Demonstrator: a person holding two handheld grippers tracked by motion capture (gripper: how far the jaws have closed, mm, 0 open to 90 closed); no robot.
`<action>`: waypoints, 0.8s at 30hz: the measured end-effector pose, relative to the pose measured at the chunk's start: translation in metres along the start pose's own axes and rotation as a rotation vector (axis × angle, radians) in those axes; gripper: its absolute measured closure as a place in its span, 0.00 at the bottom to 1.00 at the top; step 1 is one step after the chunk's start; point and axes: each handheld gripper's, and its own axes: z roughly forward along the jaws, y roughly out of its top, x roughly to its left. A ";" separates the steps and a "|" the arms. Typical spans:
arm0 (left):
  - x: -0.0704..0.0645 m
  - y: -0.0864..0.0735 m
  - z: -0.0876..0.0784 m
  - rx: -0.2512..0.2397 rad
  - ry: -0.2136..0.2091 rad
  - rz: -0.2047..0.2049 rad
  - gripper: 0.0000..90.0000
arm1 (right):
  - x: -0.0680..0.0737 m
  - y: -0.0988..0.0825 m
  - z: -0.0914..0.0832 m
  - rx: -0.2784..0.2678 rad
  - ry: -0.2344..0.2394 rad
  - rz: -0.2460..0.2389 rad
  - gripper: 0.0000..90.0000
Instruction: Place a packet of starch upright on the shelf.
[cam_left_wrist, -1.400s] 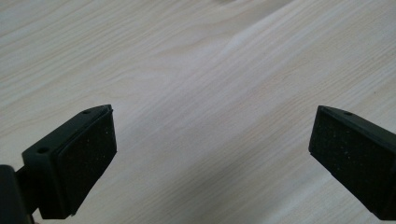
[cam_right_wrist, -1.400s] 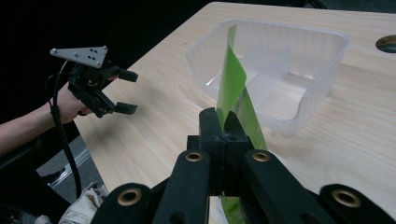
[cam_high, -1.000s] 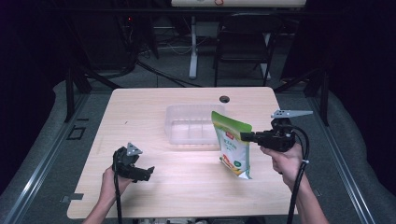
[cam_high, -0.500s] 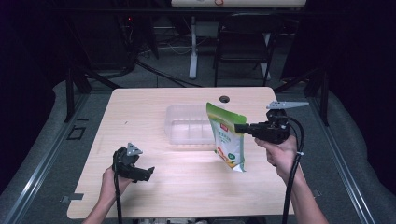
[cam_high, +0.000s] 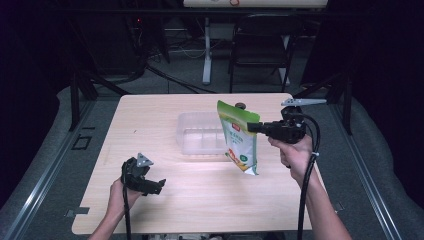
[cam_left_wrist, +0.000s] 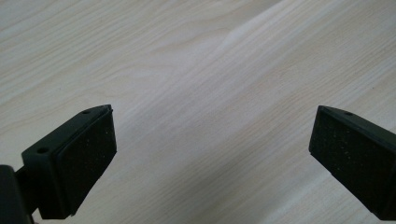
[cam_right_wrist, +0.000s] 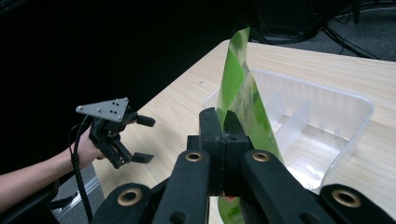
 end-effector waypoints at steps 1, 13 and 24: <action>0.000 0.000 0.000 0.000 -0.001 0.001 0.01 | -0.001 0.003 0.001 -0.005 0.001 0.004 1.00; -0.001 0.000 0.001 0.002 -0.004 0.004 0.01 | -0.006 0.024 0.002 -0.046 -0.017 0.014 1.00; -0.001 0.001 0.000 0.001 -0.007 0.007 0.01 | -0.007 0.036 0.015 -0.075 -0.035 0.023 1.00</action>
